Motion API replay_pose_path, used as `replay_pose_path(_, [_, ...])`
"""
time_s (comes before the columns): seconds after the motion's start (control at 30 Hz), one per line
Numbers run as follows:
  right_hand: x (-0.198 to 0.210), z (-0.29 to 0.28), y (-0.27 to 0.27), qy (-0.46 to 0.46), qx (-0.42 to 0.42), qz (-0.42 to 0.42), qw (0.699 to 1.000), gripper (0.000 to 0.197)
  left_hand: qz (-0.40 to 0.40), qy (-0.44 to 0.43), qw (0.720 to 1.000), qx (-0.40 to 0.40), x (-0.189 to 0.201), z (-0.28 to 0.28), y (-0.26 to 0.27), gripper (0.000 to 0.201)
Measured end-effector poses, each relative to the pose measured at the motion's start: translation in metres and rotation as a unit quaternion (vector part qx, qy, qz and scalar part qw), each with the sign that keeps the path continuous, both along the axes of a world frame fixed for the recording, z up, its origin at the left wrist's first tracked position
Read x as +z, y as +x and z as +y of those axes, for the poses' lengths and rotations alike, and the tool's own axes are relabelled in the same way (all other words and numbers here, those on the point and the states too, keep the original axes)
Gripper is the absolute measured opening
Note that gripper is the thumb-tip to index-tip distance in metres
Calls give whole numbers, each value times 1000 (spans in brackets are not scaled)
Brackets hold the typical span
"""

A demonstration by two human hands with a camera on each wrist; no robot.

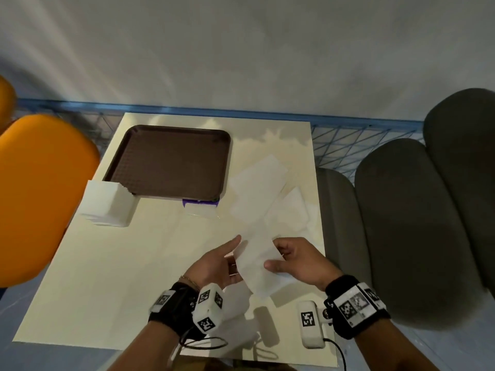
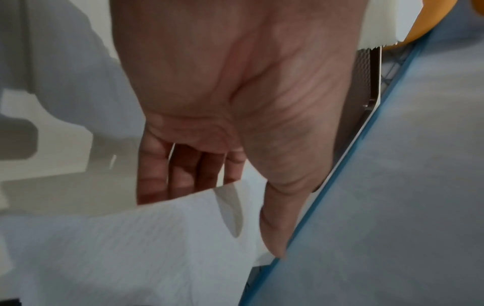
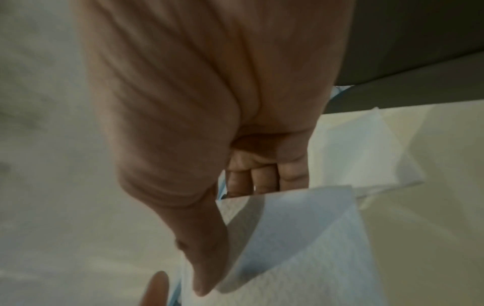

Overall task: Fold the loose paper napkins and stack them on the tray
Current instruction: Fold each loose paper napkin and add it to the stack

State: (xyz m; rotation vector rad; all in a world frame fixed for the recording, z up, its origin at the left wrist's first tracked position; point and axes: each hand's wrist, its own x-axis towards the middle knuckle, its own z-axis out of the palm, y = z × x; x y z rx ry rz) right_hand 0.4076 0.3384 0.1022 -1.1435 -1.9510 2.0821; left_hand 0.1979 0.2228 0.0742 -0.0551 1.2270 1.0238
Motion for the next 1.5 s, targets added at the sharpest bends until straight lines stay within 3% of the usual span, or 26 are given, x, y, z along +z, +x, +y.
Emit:
replay_pose_path(0.1, [23, 2, 1, 6, 24, 32, 999, 29, -34, 22, 999, -16, 14, -3, 0, 79])
replay_pose_path(0.17, [40, 4, 0, 13, 49, 43, 998, 31, -110, 41, 993, -19, 22, -3, 5, 91])
replay_pose_path(0.33, [66, 12, 2, 89, 118, 20, 989, 17, -77, 120, 989, -50, 32, -4, 10, 58])
replay_pose_path(0.43, [76, 18, 7, 109, 136, 10, 985, 13, -30, 171, 983, -50, 40, -11, 1, 88])
replay_pose_path(0.53, [86, 21, 11, 92, 169, -4, 981, 10, -45, 223, 973, -37, 44, -19, -4, 76])
replay_pose_path(0.6, [93, 19, 9, 80, 210, -7, 974, 21, -68, 252, 965, -31, 53, -19, -1, 68])
replay_pose_path(0.67, [98, 16, 6, 69, 241, 0, 968, 25, -77, 275, 957, -45, 60, -15, 3, 76])
replay_pose_path(0.73, [98, 14, 3, 67, 241, 7, 968, 17, -55, 251, 963, -77, 68, -9, 7, 86])
replay_pose_path(0.8, [97, 14, 2, 65, 209, 17, 976, 22, -20, 244, 965, -99, 69, -7, 9, 76])
replay_pose_path(0.9, [96, 17, 8, 50, 170, 32, 984, 7, 26, 238, 965, -108, 65, -14, 8, 66])
replay_pose_path(1.1, [95, 25, 22, 44, 146, 18, 988, 15, 82, 204, 970, -103, 64, -27, -6, 67])
replay_pose_path(1.17, [98, 26, 24, 47, 160, 7, 986, 14, 111, 200, 969, -95, 63, -30, -12, 60])
replay_pose_path(1.23, [99, 24, 24, 52, 184, 2, 982, 18, 135, 198, 966, -99, 65, -32, -15, 68])
replay_pose_path(1.33, [99, 18, 18, 74, 203, 16, 976, 24, 140, 206, 961, -119, 67, -36, -17, 90])
replay_pose_path(1.5, [92, 10, 4, 141, 190, 70, 969, 17, 122, 205, 961, -138, 64, -42, -9, 71])
